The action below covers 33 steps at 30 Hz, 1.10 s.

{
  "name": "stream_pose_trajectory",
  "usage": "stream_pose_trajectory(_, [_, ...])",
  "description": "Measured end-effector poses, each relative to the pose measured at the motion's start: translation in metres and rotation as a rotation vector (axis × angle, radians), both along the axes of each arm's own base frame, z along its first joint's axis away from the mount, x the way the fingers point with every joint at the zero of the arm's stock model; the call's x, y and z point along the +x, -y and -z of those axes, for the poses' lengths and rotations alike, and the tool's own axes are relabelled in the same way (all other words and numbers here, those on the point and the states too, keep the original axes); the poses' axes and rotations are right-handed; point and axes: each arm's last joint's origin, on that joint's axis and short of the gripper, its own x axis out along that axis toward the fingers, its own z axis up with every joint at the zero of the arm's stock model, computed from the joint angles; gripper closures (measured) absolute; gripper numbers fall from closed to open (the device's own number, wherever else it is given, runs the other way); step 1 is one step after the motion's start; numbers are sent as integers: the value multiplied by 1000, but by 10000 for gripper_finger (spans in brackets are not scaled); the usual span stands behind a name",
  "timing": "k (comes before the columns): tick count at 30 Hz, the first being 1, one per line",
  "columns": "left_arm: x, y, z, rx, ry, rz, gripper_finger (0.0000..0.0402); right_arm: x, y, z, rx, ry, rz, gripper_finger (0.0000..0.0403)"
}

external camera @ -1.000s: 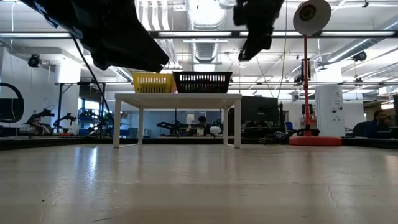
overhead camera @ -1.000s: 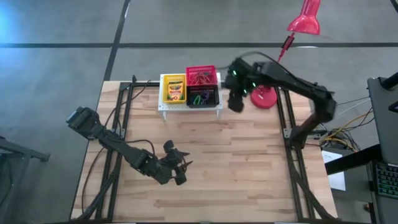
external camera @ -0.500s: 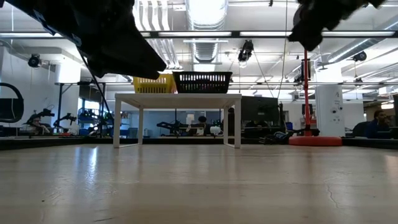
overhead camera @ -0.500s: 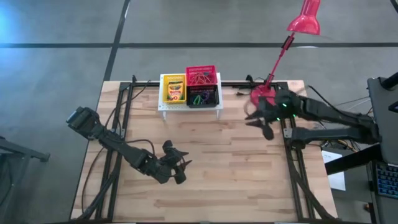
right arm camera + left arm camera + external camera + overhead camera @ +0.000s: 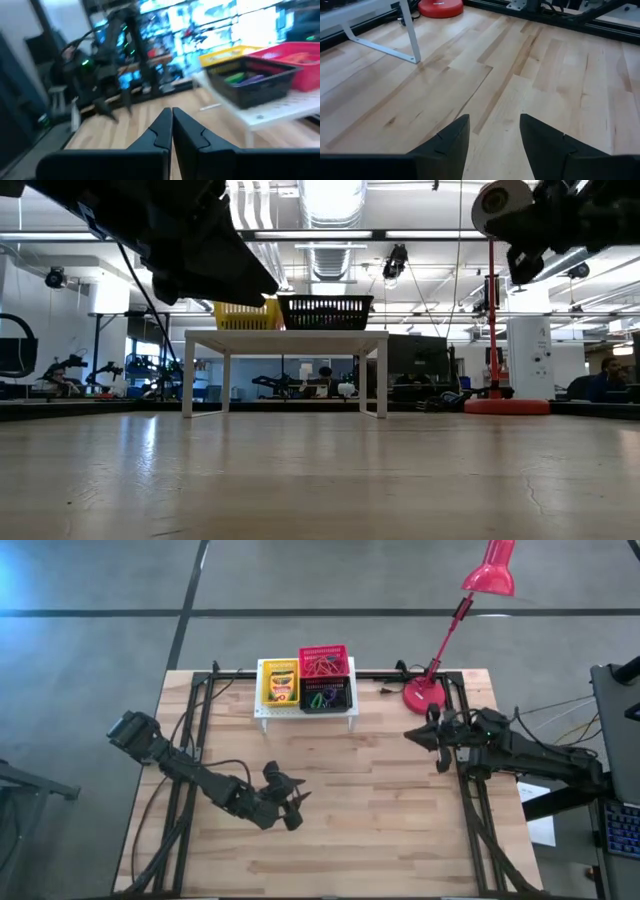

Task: Pick & Place Office Desk Supplies
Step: Return to Home Position

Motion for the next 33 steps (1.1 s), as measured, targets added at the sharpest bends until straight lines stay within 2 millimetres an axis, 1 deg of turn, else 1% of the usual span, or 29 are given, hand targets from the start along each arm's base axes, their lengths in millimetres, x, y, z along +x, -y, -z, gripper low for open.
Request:
stream_pose_trajectory(3, [0, 0, 0, -1, 2, 0, 224, -3, 1, 14, 24, 24, 52, 394])
stream_pose_trajectory(6, [0, 0, 0, -6, 4, -3, 224, -5, 0, 28, 54, 20, 55, 394])
stream_pose_trajectory(14, [0, 0, -1, -18, 14, -8, 224, -9, -4, 56, 80, 63, 131, 394])
stream_pose_trajectory(17, [1, 0, -1, -27, 19, -12, 224, -9, -9, 56, 30, 68, 114, 394])
stream_pose_trajectory(21, [1, 0, -1, -28, 21, -12, 224, -9, -18, 52, -47, 102, 132, 394])
stream_pose_trajectory(27, [1, 0, -1, -29, 24, -12, 224, -8, -32, 60, -132, 12, 16, 394])
stream_pose_trajectory(30, [1, 0, -1, -26, 22, -10, 224, -8, -34, 66, -160, -47, -11, 394])
stream_pose_trajectory(33, [1, 0, -1, -8, 15, -1, 224, -8, -35, 67, -182, -58, -38, 394])
